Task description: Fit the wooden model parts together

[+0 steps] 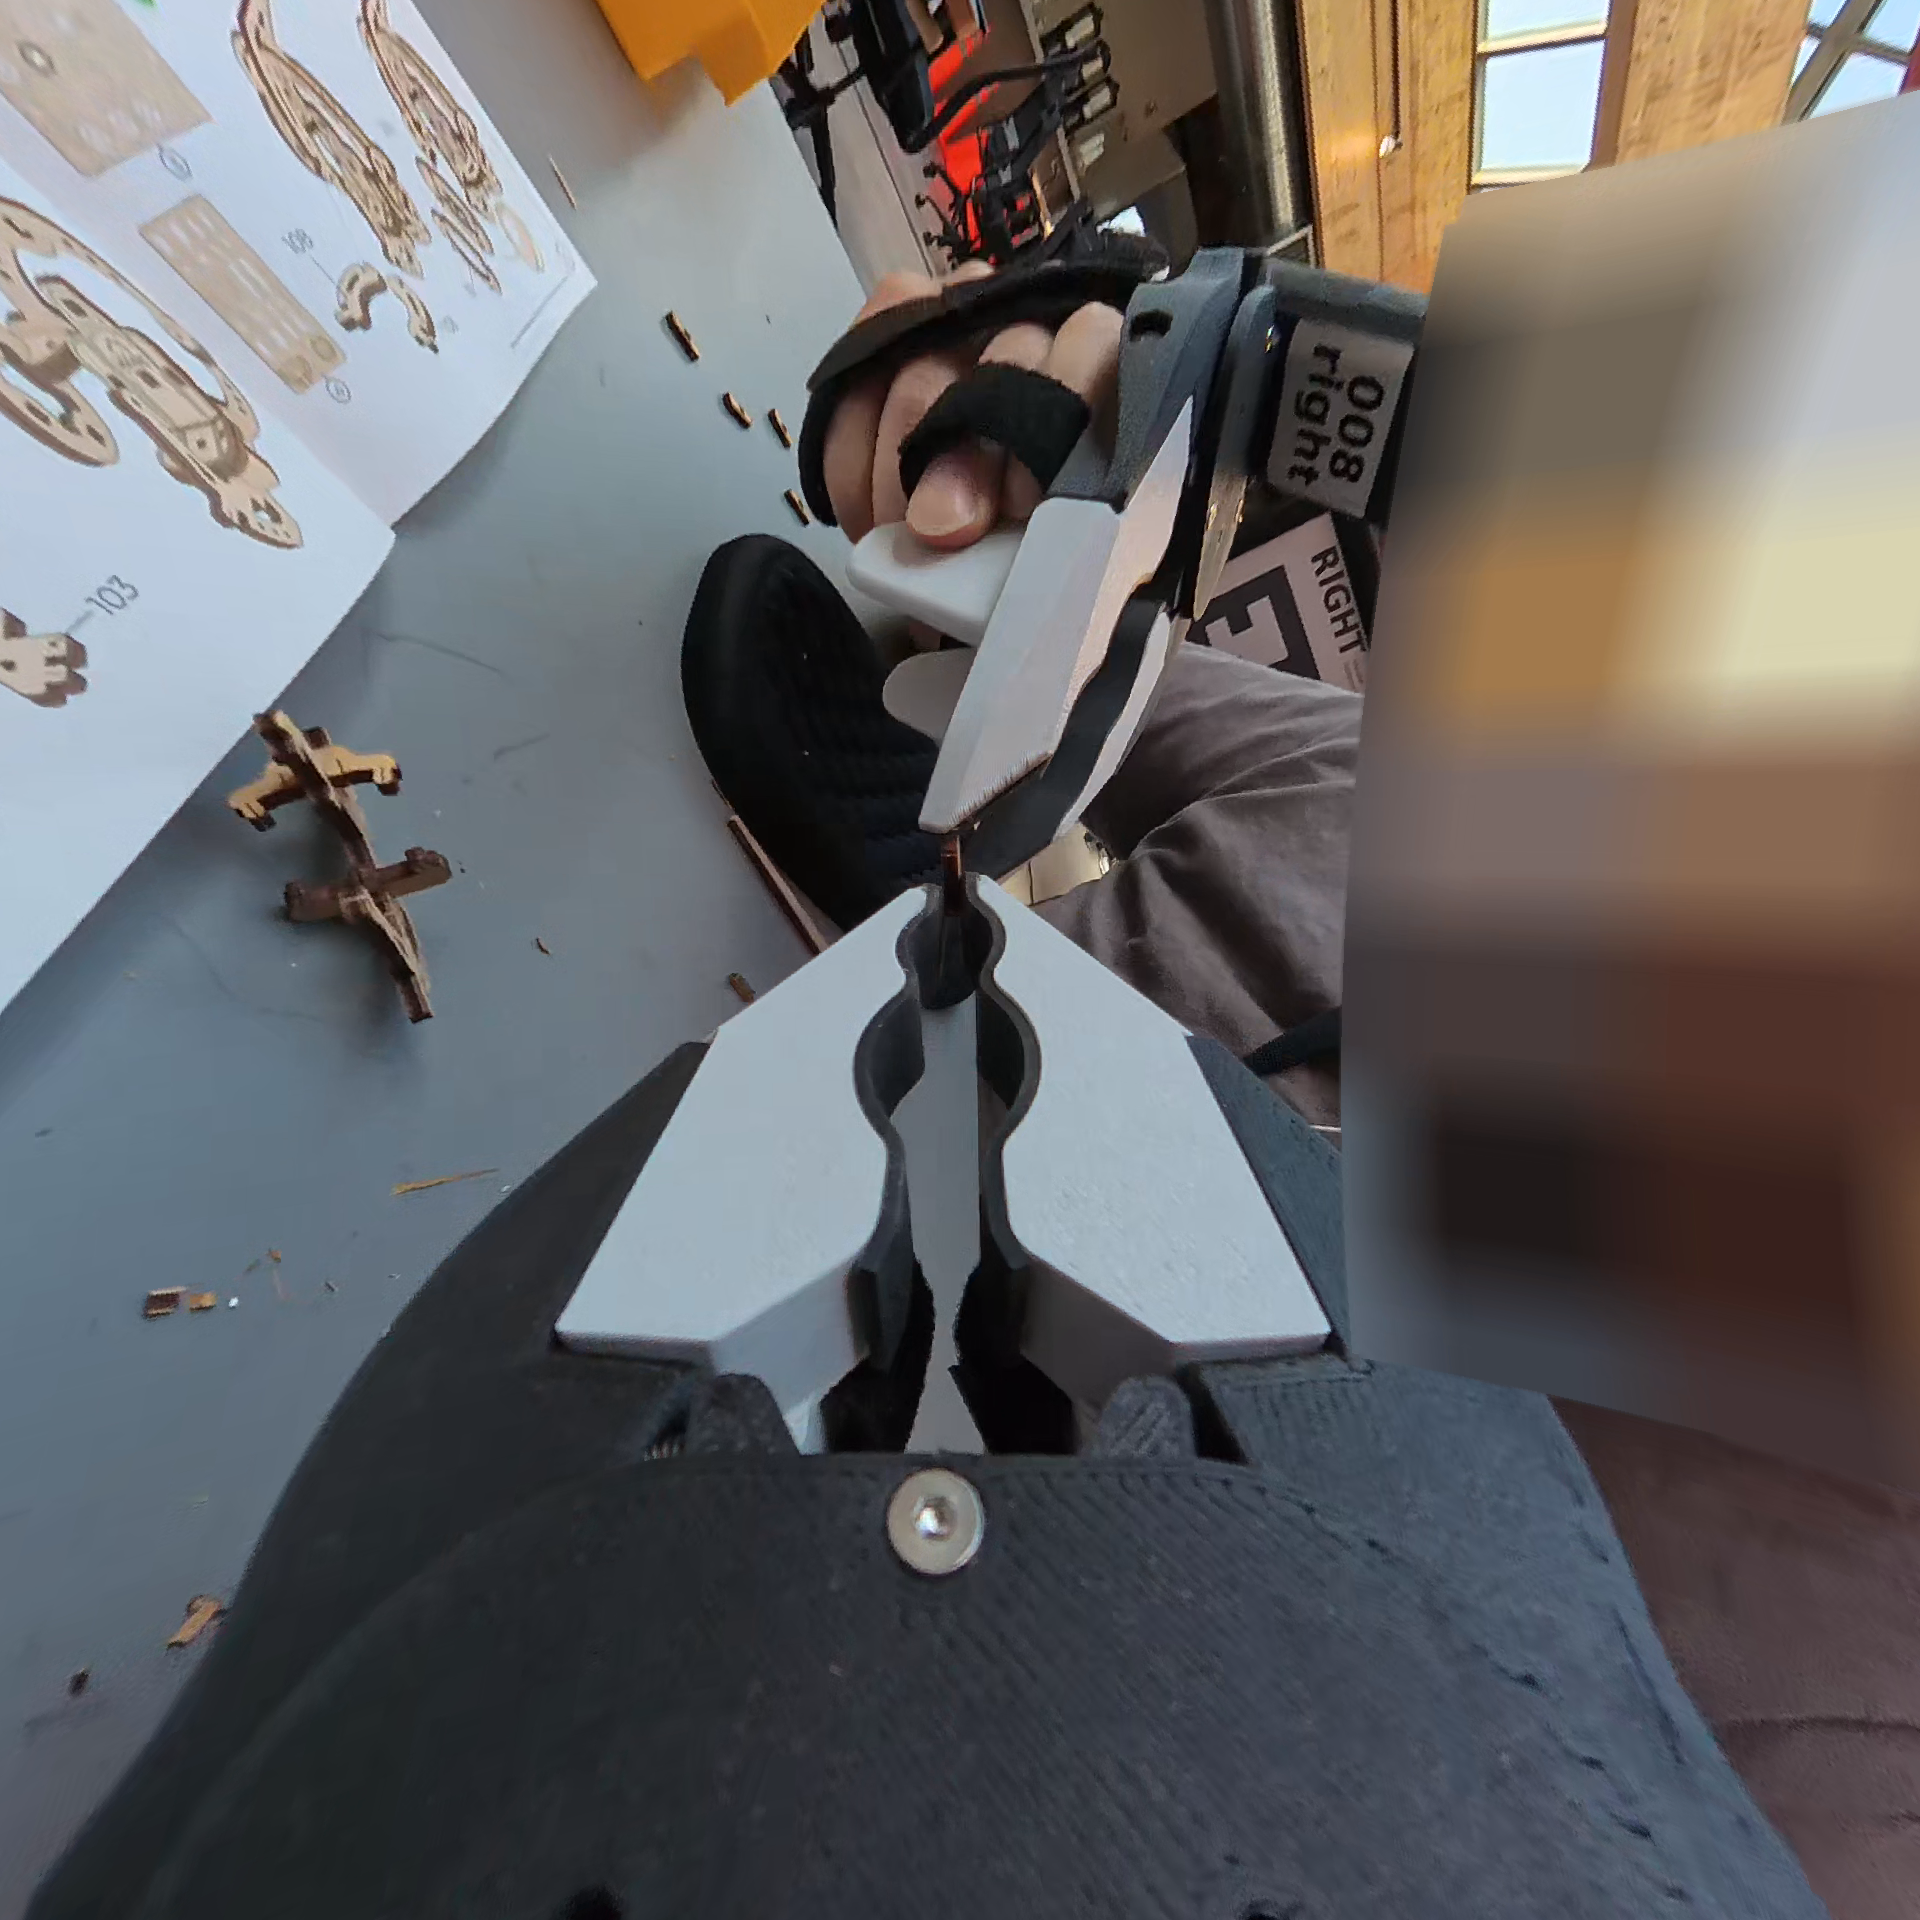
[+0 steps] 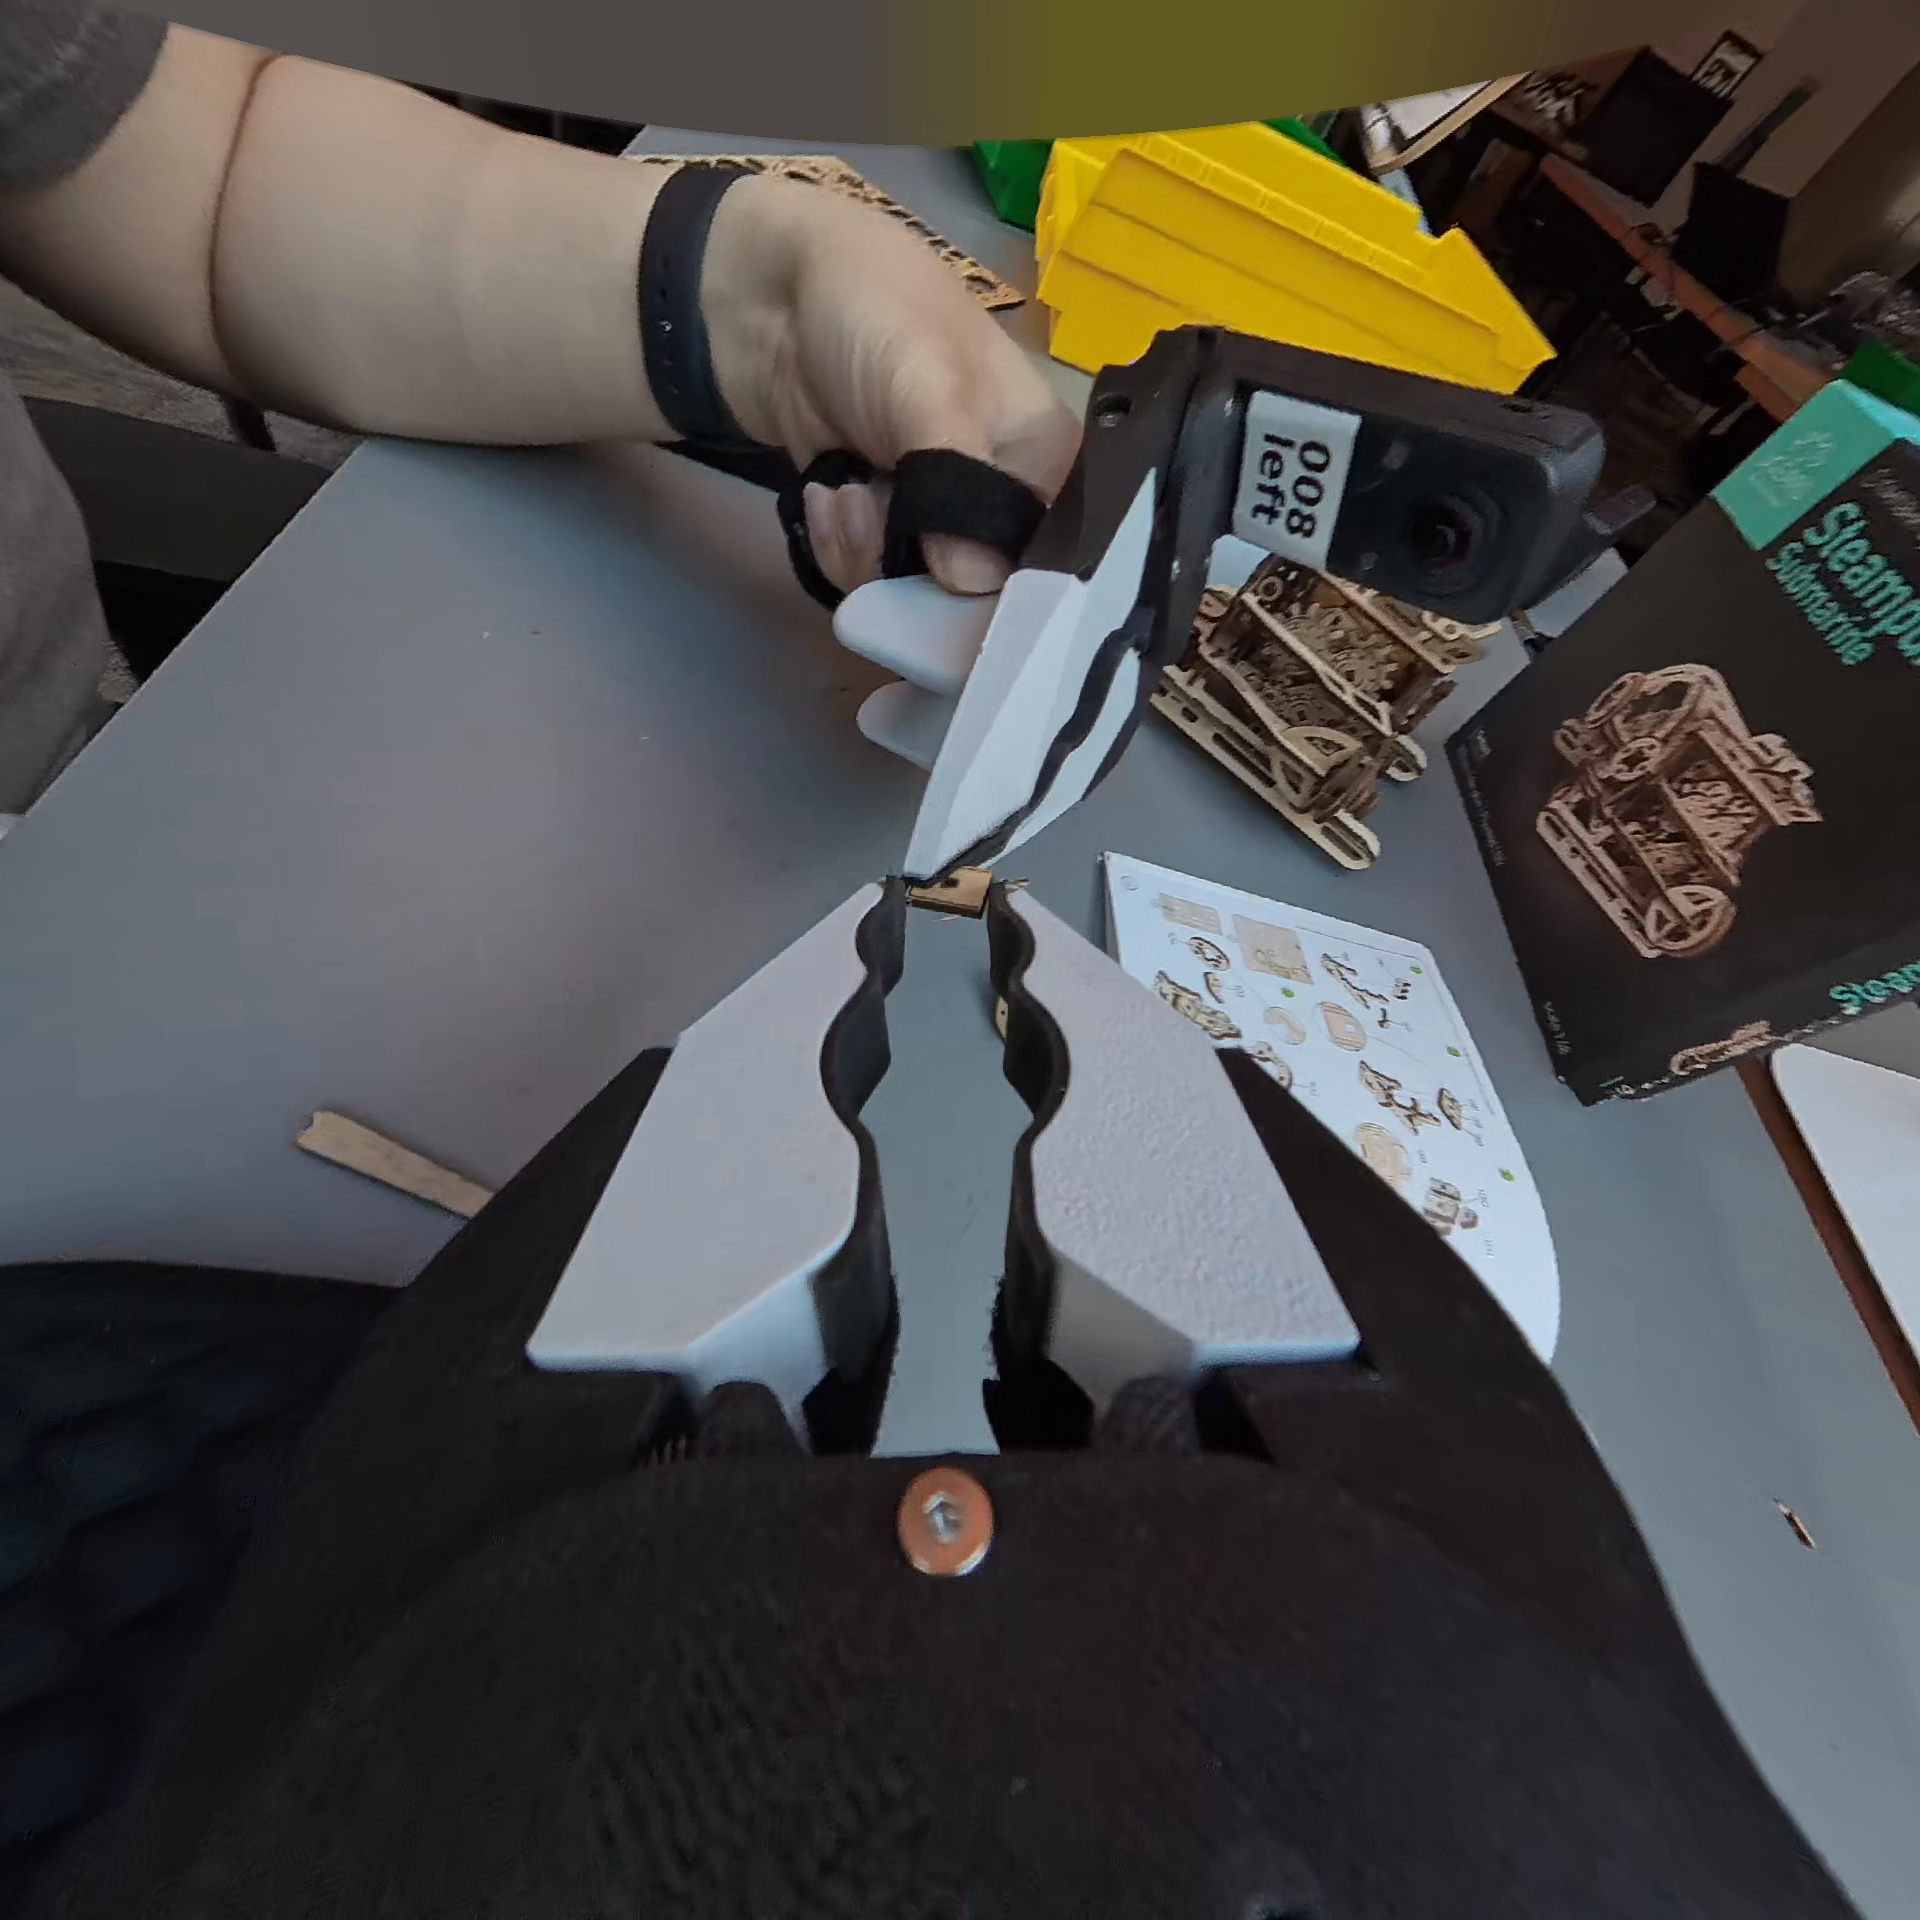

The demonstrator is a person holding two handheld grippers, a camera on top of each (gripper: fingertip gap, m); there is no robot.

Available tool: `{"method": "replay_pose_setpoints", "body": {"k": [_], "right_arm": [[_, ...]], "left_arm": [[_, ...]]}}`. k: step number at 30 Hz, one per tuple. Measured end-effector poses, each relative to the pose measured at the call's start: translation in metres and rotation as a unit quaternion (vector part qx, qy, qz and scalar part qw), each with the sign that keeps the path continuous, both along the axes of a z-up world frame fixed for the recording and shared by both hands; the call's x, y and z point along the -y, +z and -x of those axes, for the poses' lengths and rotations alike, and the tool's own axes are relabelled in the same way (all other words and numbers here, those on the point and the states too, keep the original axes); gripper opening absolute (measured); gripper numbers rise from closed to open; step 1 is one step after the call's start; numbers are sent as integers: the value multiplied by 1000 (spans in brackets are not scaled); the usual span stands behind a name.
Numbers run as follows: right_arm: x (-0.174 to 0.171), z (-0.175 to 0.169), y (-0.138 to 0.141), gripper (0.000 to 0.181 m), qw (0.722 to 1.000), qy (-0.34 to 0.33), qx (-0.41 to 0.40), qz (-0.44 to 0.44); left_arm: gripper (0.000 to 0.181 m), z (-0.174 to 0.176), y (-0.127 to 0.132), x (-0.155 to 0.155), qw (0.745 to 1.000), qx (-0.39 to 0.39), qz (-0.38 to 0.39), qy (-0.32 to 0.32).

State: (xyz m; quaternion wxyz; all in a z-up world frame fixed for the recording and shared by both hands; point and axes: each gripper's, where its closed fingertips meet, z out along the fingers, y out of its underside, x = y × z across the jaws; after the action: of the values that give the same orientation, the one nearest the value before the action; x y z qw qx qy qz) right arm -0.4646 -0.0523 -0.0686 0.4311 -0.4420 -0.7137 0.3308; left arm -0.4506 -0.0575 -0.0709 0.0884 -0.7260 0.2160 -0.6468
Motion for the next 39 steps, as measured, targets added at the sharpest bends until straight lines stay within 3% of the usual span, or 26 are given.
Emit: {"method": "replay_pose_setpoints", "body": {"k": [5, 7, 11, 15, 19, 27, 32, 36, 39], "right_arm": [[9, -7, -7, 19, 997, 52, 34, 40], [10, -12, -8, 44, 994, 71, 60, 60], [19, -16, -6, 35, 987, 143, 74, 30], [42, -19, -25, 29, 970, 198, 143, 18], [50, -17, -41, 27, 964, 209, 163, 8], [56, -16, -34, 10, 965, 222, 137, 9], [55, -17, -35, 9, 966, 214, 141, 38], [45, -15, -31, 9, 972, 186, 125, 66], [27, -14, -21, 9, 979, 154, 92, 100]], "left_arm": [[0, -3, -10, 12, 999, -27, 3, -36], [0, -3, -17, 18, 997, -45, 5, -56], [0, -5, -32, 33, 992, -65, 35, -105], [0, -9, -38, 48, 986, -79, 40, -144], [0, -13, -34, 53, 984, -76, 26, -156], [0, -14, -34, 58, 983, -72, 33, -168], [0, -14, -35, 56, 983, -66, 42, -164], [0, -4, -30, 45, 987, -65, 47, -142], [2, 12, -29, 23, 992, -98, 1, -80]]}}
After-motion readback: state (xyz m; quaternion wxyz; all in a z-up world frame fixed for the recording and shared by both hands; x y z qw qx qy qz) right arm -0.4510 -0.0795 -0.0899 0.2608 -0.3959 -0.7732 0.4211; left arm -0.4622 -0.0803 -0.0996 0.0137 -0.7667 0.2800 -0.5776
